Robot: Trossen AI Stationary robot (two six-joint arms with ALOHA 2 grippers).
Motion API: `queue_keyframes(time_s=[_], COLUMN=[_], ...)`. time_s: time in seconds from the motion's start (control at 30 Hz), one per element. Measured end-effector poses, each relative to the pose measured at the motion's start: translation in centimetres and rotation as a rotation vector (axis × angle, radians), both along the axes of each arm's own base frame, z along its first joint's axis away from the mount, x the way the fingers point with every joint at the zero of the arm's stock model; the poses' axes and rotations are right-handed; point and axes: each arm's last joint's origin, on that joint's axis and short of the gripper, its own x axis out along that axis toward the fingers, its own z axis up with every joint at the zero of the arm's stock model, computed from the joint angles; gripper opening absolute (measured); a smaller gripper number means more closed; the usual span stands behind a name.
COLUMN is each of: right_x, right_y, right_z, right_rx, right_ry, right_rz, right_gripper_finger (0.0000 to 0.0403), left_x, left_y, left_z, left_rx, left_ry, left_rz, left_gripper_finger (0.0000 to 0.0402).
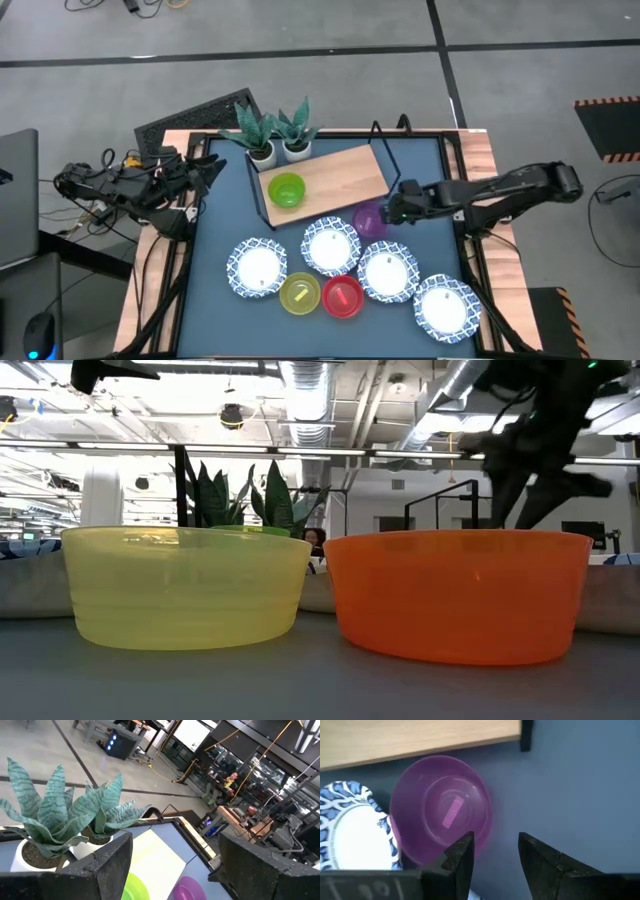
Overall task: Place and stack bowls onto a shelf
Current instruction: Stack the purple bowl on top of the green bowl on the shelf
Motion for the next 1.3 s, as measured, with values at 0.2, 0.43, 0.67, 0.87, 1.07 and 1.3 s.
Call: queue_keyframes(time_s=[0.2, 0.43, 0.67, 0.87, 1.07, 1.3], right_x=[2.2, 3.1, 3.7, 3.8, 2.6, 1.7], right_y=[-1.0, -0.7, -0.3, -0.2, -0.6, -0.6], right_z=[-1.8, -4.4, -5.9, -5.6, -3.9, 1.3], right_rx=[0.01, 0.014, 0.086, 0.107, 0.116, 0.114], right_ry=[0.022, 0.158, 0.216, 0.19, 0.155, -0.05], right_rz=[0.086, 0.151, 0.182, 0.188, 0.171, 0.149], right_gripper_finger=[0.0178, 0.0177, 0.0107, 0.0022, 0.0024, 0.0023], left_x=[0.0, 0.0, 0.0, 0.0, 0.0, 0.0], left_y=[0.0, 0.0, 0.0, 0.0, 0.0, 0.0], left_z=[0.0, 0.0, 0.0, 0.0, 0.0, 0.0], left_rx=[-0.001, -0.006, -0.006, -0.006, -0.001, 0.0], left_ry=[0.0, -0.005, -0.006, -0.006, -0.001, 0.002], left_rz=[0.0, 0.001, 0.001, 0.001, 0.0, 0.0], left_gripper_finger=[0.0279, 0.0279, 0.0279, 0.0279, 0.0279, 0.0279])
